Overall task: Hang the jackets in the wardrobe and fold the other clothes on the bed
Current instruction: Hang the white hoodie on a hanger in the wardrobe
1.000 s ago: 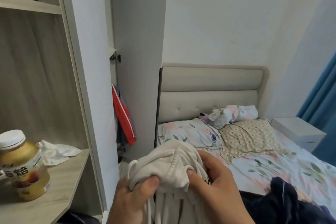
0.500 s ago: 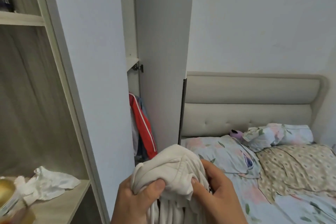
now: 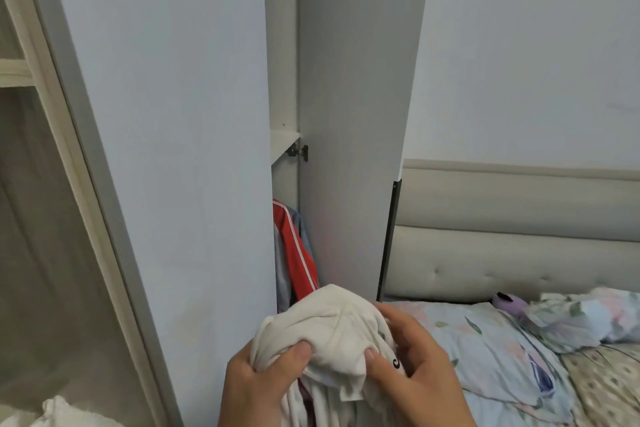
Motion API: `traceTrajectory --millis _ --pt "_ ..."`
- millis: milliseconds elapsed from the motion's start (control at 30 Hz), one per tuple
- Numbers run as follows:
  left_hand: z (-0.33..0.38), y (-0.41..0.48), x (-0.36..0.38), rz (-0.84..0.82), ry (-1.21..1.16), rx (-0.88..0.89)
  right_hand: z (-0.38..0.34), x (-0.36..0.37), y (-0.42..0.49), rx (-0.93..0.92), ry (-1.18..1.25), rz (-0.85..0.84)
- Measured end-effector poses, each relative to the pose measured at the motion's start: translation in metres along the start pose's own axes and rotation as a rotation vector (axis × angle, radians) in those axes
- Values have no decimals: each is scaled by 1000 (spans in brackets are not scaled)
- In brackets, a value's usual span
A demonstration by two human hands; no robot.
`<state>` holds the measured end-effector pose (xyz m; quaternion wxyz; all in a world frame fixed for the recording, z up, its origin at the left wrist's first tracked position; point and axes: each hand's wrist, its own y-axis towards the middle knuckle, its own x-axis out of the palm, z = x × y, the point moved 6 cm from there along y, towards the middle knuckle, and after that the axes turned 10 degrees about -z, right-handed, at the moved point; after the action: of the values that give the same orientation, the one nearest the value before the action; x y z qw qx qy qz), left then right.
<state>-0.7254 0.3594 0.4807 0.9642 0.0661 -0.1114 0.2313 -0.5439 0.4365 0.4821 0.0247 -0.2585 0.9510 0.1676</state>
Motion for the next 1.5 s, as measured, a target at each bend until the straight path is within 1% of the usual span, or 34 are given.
traceTrajectory --millis 133,267,433,567,733,833,1000,1067,1167,1233,1300,1367,1500 --pt "-9 36 3 -38 -160 18 -8 5 29 -62 -62 16" --pt "-16 63 7 -24 -259 37 -1 2 53 -78 -74 27" --pt "-23 90 9 59 -290 55 11 -2 80 -78 -71 -6" --pt "-34 118 8 102 -250 65 28 -4 110 -82 -74 -35" --pt "-59 163 13 134 -225 73 64 -13 161 -64 -69 -107" --pt "-73 194 21 153 -211 64 93 -24 197 -48 -25 -161" --pt "-97 255 20 223 -158 28 141 -37 270 -30 61 -310" --pt "-107 276 11 280 -138 4 158 -36 298 -21 84 -385" --pt "-126 303 -2 345 -143 -29 183 -27 336 25 67 -526" --pt "-134 311 0 335 -177 -48 197 -20 351 59 38 -580" --pt "-139 320 -1 381 -184 -23 213 -14 369 96 46 -625" --pt "-141 327 -3 421 -212 25 226 -9 387 107 70 -619" --pt "-144 335 -9 474 -221 71 242 4 424 108 200 -553"
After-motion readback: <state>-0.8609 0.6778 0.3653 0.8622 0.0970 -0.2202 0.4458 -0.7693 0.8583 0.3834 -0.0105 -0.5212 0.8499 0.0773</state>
